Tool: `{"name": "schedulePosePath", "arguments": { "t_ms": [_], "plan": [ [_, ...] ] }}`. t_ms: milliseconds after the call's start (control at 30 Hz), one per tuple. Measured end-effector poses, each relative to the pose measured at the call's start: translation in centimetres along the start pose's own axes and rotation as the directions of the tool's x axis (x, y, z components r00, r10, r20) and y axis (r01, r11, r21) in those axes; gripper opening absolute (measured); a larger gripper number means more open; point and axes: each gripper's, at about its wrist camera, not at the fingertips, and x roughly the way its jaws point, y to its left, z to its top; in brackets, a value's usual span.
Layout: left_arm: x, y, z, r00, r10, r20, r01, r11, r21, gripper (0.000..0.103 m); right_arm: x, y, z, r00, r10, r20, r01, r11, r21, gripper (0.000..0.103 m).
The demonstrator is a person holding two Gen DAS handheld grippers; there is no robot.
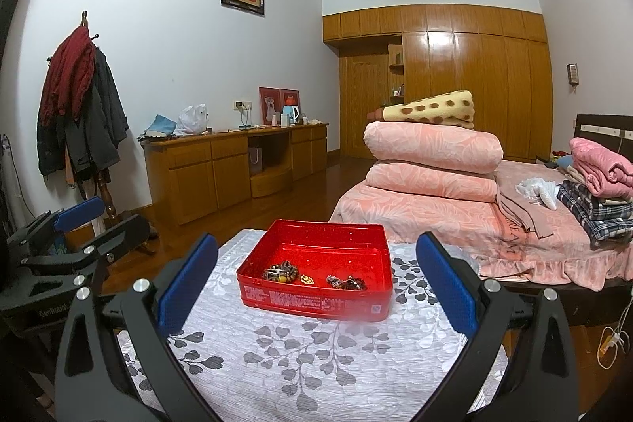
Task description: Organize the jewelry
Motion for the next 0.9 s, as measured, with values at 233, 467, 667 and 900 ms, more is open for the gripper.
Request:
{"name": "schedulePosePath", "arguments": {
  "t_ms": [233, 467, 667, 900],
  "plan": [
    [-0.12, -0.01, 0.06, 1.0, 0.001, 0.0, -0.001, 1.0, 0.003, 0.091, -0.01, -0.03, 0.08, 1.0, 0.001, 0.0, -0.001, 1.0, 0.0, 0.097],
    [-0.22, -0.04, 0.11, 1.0, 0.001, 0.0, -0.001, 1.0, 0.003, 0.091, -0.03, -0.04, 0.06, 1.0, 0.0, 0.0, 0.0, 1.0, 0.0, 0.097],
    [-0.29, -0.05, 0.19, 1.0, 0.001, 0.0, -0.001, 1.0, 0.003, 0.091, -0.03, -0.06, 0.04, 1.0, 0.0, 0.0, 0.0, 1.0, 0.001, 0.097],
    [-0.31, -0.08, 0.22, 1.0, 0.001, -0.001, -0.001, 1.0, 0.001, 0.091, -0.06, -0.05, 0.05, 1.0, 0.001, 0.001, -0.001, 1.0, 0.0, 0.097]
  ]
}}
